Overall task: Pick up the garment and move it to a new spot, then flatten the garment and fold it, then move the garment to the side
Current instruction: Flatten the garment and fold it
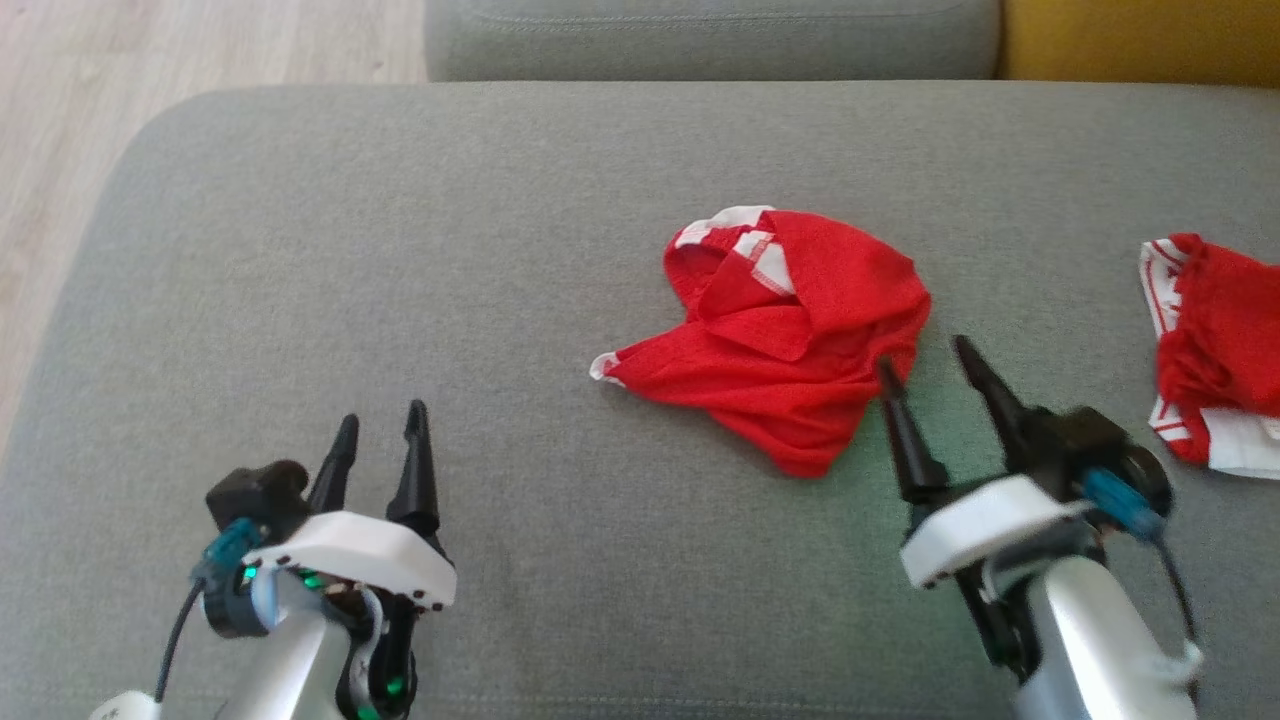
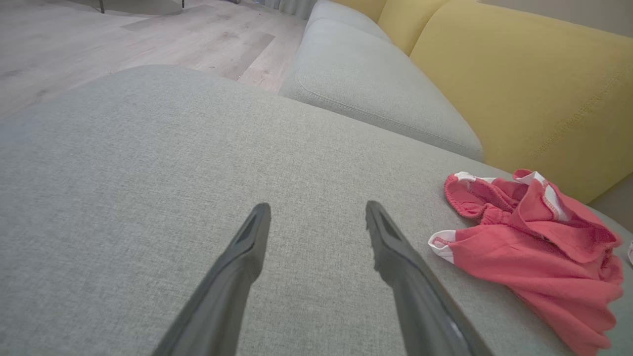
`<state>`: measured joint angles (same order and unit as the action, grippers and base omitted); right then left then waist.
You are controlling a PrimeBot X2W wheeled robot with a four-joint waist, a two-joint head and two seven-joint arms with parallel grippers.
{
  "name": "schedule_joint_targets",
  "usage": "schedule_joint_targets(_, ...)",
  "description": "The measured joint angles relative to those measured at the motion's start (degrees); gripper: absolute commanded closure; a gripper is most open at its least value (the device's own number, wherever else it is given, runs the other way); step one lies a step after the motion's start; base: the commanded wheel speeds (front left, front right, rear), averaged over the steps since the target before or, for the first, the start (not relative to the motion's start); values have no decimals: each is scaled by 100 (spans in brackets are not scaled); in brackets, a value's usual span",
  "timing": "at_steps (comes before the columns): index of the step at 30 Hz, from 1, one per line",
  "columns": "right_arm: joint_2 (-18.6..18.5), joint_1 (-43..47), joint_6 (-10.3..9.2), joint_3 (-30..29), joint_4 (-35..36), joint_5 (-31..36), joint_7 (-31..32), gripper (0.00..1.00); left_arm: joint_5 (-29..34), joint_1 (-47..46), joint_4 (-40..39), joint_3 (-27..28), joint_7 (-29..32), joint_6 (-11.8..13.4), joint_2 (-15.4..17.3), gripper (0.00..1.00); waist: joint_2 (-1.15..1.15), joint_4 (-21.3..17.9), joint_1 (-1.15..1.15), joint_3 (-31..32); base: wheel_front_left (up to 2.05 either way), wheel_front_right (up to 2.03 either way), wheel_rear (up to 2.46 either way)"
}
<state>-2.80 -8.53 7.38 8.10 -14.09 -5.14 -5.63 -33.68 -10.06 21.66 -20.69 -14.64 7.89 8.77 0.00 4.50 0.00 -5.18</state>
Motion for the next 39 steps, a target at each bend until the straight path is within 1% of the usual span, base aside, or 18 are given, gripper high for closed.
schedule_joint_targets(5, -5, -573, 0, 187, -513, 169, 405, 0, 264, -6, 113, 111, 0, -204, -189, 0, 0, 156, 0, -81, 0, 0, 0)
schedule_joint_targets(6, -5, -573, 0, 187, -513, 169, 405, 0, 264, -6, 113, 111, 0, -204, -189, 0, 0, 156, 0, -81, 0, 0, 0)
schedule_joint_targets(10, -7, -1066, 0, 264, -951, 168, 532, 0, 385, -37, 244, 138, 0, -353, -346, 0, 0, 292, 0, -157, 0, 0, 0)
schedule_joint_targets(12, -10, -1250, 0, 264, -1203, 170, 586, 0, 446, -72, 289, 157, 0, -421, -402, 0, 0, 357, 0, -197, 0, 0, 0)
schedule_joint_targets(13, -10, -1393, 0, 252, -1470, 290, 650, 0, 498, -88, 319, 219, 0, -449, -438, 0, 0, 419, 0, -235, 0, 0, 0)
schedule_joint_targets(16, -10, -1545, 0, 131, -1834, 566, 719, 0, 552, -88, 410, 305, 0, -511, -494, 0, 0, 503, 0, -283, 0, 0, 0)
schedule_joint_targets(22, -19, -1784, 0, 36, -2296, 622, 706, 0, 646, -88, 480, 422, 0, -644, -570, 0, 0, 576, 0, -360, 0, 0, 0)
schedule_joint_targets(23, -19, -1824, 0, 32, -2359, 622, 705, 61, 649, -88, 494, 448, 0, -649, -572, 0, 0, 576, 0, -367, 0, 0, 0)
schedule_joint_targets(24, -19, -1856, 0, 29, -2405, 622, 702, 100, 664, -89, 510, 466, 0, -667, -572, 0, 0, 575, 0, -372, 0, 0, 0)
schedule_joint_targets(28, -19, -2006, 0, 15, -2550, 608, 602, 100, 693, -89, 548, 485, 0, -694, -590, 0, 0, 545, 0, -380, 0, 0, 0)
schedule_joint_targets(32, -24, -2205, 0, 137, -2525, 379, 490, 100, 694, -92, 580, 503, 0, -740, -604, 0, 0, 478, 0, -341, 0, 0, 0)
schedule_joint_targets(36, -44, -2630, 0, 539, -2327, 80, 450, 100, 681, -92, 615, 523, 0, -748, -606, 0, 0, 410, 0, -238, 0, 0, 0)
schedule_joint_targets(39, -83, -3197, 0, 1078, -2096, -282, 437, 100, 592, -91, 615, 500, 0, -747, -609, 0, 0, 368, 0, -144, 0, 0, 0)
